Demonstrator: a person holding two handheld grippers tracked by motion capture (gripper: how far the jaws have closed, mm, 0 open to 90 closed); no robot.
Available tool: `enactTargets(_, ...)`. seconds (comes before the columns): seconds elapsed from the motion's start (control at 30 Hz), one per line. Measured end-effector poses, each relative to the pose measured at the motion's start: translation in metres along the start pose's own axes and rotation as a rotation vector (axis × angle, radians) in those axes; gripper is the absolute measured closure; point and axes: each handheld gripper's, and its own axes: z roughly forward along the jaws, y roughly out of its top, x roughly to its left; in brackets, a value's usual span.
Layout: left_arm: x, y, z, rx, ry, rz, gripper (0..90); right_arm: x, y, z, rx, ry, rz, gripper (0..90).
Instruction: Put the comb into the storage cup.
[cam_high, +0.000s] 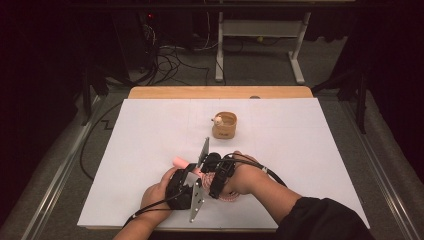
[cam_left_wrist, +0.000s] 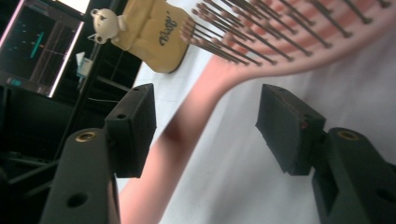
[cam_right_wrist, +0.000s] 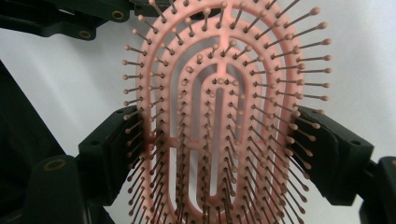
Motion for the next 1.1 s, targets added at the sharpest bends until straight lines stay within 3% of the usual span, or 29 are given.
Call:
enactTargets(0.2, 0.0014, 0.0004, -0.0018, -0.017, -0.003, -0.012, 36.0, 0.0003, 0.0006, 0.0008, 0.000, 0.004, -0.004, 20.7)
enactTargets(0.3, 0.0006, 0.0004, -0.0029, -0.021, -0.008, 0.010, 43.3, 0.0004, 0.0007, 0.0005, 0.001, 0.004, 0.004, 20.7)
enactTargets(0.6, -0.0021, 0.0015, -0.0054, -0.047, 0.009, 0.064, 52.3, -0.0002, 0.0014, 0.0001, 0.003, 0.016, 0.009, 20.7)
enactTargets(1.1, -0.0069, 0.0004, -0.0033, -0.046, 0.036, 0.121, 60.7, 0.0008, 0.0020, -0.0040, -0.005, 0.019, 0.010, 20.7)
